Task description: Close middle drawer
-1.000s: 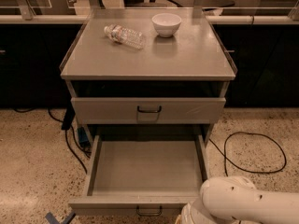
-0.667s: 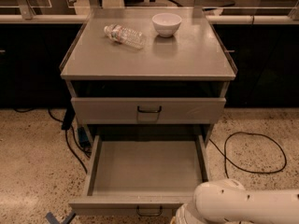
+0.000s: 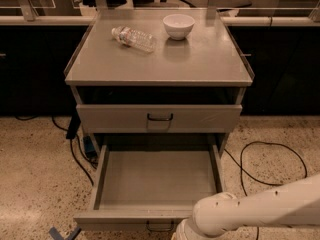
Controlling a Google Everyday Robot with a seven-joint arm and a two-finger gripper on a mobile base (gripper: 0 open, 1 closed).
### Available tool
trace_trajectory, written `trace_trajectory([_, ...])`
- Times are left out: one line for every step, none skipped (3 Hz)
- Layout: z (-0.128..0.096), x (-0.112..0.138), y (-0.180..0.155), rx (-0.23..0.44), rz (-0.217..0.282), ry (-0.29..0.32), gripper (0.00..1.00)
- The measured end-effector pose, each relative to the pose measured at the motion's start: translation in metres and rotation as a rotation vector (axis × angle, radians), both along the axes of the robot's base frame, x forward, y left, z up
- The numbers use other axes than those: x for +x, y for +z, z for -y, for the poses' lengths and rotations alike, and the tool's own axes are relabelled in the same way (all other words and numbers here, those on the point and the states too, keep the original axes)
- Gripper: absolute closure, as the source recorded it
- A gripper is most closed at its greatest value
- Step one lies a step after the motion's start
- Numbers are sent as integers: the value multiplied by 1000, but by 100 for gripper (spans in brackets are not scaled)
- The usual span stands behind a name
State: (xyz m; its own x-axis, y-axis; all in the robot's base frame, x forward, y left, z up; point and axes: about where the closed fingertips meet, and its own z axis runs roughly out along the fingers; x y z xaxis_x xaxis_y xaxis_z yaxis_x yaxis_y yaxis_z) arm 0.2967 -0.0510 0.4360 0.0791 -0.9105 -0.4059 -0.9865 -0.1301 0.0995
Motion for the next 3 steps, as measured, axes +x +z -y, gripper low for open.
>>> trace_trajectory([-2, 9, -25, -15, 9, 19, 100])
trace_trajectory([6, 27, -41, -77, 61, 33, 100])
trace_trajectory([26, 57, -35, -153, 146, 27, 100])
